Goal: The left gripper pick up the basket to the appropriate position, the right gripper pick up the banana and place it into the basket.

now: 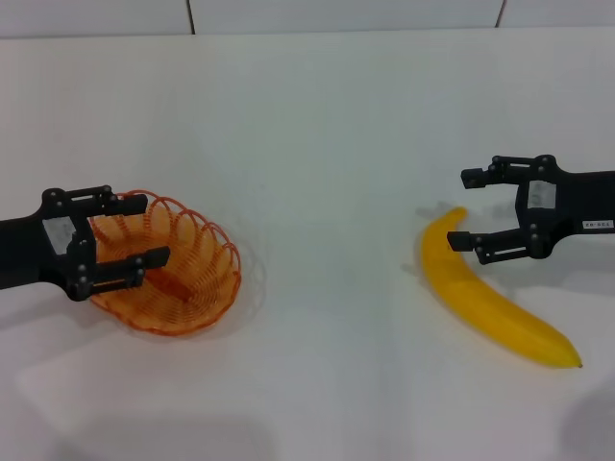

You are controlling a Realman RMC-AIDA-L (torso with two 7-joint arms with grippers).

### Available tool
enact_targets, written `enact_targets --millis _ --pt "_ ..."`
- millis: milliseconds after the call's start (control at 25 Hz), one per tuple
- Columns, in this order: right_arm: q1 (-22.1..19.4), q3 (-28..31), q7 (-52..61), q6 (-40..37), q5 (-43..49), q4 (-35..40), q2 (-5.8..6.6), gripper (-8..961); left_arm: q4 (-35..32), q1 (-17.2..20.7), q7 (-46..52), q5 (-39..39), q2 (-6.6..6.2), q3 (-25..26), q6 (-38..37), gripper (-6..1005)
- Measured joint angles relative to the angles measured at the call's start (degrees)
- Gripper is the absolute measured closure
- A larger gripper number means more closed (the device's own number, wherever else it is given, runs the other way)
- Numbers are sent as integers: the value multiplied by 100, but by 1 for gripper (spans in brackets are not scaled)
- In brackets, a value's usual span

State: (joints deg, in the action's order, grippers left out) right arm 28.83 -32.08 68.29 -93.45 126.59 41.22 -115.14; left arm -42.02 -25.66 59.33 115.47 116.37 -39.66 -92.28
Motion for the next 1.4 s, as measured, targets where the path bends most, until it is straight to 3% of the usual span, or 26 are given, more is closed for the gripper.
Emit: enact_targets --millis 480,840,1080,1200,1400 --pt "0 9 1 11 -12 0 0 49 0 17 97 -32 9 5 0 321" --pt "5 9 28 38 -12 0 0 49 -941 -43 1877 -207 -20 728 140 322" --pt "17 9 39 38 -12 7 -3 49 -1505 -381 3377 436 -93 682 530 322" --pt "32 9 41 38 -11 12 -6 50 -1503 -751 4197 1172 -223 676 570 322" --pt "68 -2 29 40 -11 0 -17 50 -1423 -1028 4549 1812 -261 680 586 322"
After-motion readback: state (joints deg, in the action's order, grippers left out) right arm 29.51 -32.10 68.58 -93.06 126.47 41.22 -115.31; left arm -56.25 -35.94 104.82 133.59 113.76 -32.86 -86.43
